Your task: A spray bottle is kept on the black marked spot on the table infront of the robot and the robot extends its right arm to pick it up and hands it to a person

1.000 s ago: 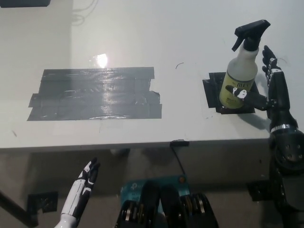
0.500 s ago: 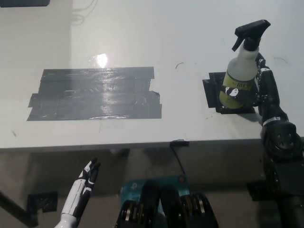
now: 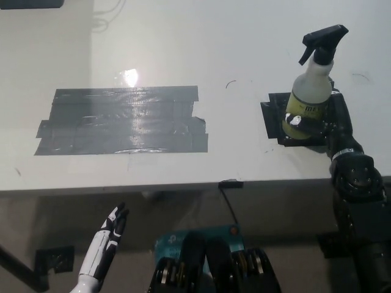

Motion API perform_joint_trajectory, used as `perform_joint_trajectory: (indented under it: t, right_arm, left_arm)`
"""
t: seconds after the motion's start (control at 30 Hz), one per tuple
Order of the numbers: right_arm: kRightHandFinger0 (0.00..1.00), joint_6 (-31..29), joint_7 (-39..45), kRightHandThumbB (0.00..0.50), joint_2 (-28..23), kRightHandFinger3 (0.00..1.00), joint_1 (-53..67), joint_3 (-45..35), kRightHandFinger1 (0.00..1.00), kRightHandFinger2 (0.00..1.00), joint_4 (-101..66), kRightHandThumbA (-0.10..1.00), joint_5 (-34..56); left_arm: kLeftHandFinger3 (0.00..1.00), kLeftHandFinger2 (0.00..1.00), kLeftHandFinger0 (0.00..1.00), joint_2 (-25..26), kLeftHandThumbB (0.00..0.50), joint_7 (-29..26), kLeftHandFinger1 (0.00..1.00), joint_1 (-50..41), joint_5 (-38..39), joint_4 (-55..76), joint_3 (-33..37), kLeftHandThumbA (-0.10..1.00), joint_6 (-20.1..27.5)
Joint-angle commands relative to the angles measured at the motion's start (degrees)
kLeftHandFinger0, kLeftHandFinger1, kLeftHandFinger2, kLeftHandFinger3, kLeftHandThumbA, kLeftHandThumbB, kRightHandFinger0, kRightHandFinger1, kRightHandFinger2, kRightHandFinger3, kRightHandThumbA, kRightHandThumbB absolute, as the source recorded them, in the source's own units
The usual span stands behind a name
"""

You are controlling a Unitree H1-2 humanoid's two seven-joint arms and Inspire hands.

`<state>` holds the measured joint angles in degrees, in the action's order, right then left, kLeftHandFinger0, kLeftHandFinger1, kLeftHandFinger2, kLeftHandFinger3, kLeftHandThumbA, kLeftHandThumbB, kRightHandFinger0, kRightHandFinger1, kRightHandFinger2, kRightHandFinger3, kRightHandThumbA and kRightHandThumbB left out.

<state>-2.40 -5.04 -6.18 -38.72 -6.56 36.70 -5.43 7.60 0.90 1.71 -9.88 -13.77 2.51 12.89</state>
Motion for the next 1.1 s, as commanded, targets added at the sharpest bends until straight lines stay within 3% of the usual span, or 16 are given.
perform_joint_trajectory:
  t: [0.0,0.1,0.33,0.47,0.57,0.7,0.83,1.07]
  right_arm:
    - [0.01,-5.48,-6.54,0.238,-0.27,0.47,-4.53,0.31,0.28,0.53,0.83,-0.07,-2.56]
    - [0.0,-4.71,-6.51,0.203,0.01,0.67,-4.07,0.94,0.36,0.69,-0.19,-0.1,-2.7]
    - [0.1,-5.2,-7.62,0.172,0.31,0.82,-3.19,1.48,0.51,0.85,-2.4,-0.1,-3.0]
    - [0.13,-5.71,-7.39,0.165,0.66,0.84,-2.94,2.08,0.54,0.86,-6.18,-0.1,-3.19]
    - [0.23,-4.26,-7.16,0.148,0.99,0.85,-2.59,3.01,0.59,0.88,-10.0,-0.1,-4.02]
    - [0.12,-0.33,-4.97,0.15,2.78,0.86,-2.66,5.46,0.5,0.83,-18.36,-0.1,-4.89]
    - [0.08,2.33,-2.75,0.134,4.31,0.85,-4.12,8.38,0.48,0.81,-21.62,-0.1,-5.14]
    - [0.07,5.02,-2.54,0.135,7.38,0.89,-9.5,11.65,0.52,0.86,-16.35,-0.1,-5.9]
  left_arm:
    - [1.0,1.0,1.0,0.07,0.5,-1.0,1.0,0.66,0.13,0.89,-0.35,1.0,2.45]
    - [1.0,1.0,1.0,0.15,0.5,-0.86,1.0,0.48,0.18,1.11,-0.31,1.0,2.46]
    - [1.0,1.0,1.0,0.18,0.5,-0.72,1.0,0.68,0.08,1.42,-0.27,1.0,1.87]
    - [1.0,1.0,1.0,0.32,0.5,-0.77,1.0,0.72,0.1,1.14,-0.3,1.0,2.46]
    - [1.0,1.0,1.0,0.36,0.5,-0.68,1.0,0.68,0.21,1.05,-0.28,1.0,2.71]
    - [1.0,1.0,1.0,0.24,0.5,-0.57,1.0,0.51,0.22,1.47,-0.19,1.0,2.18]
    - [1.0,1.0,1.0,0.17,0.5,-0.58,1.0,0.57,0.23,1.42,-0.18,1.0,2.09]
    - [1.0,1.0,1.0,0.07,0.5,-0.29,1.0,0.68,0.51,1.18,-0.01,1.0,2.18]
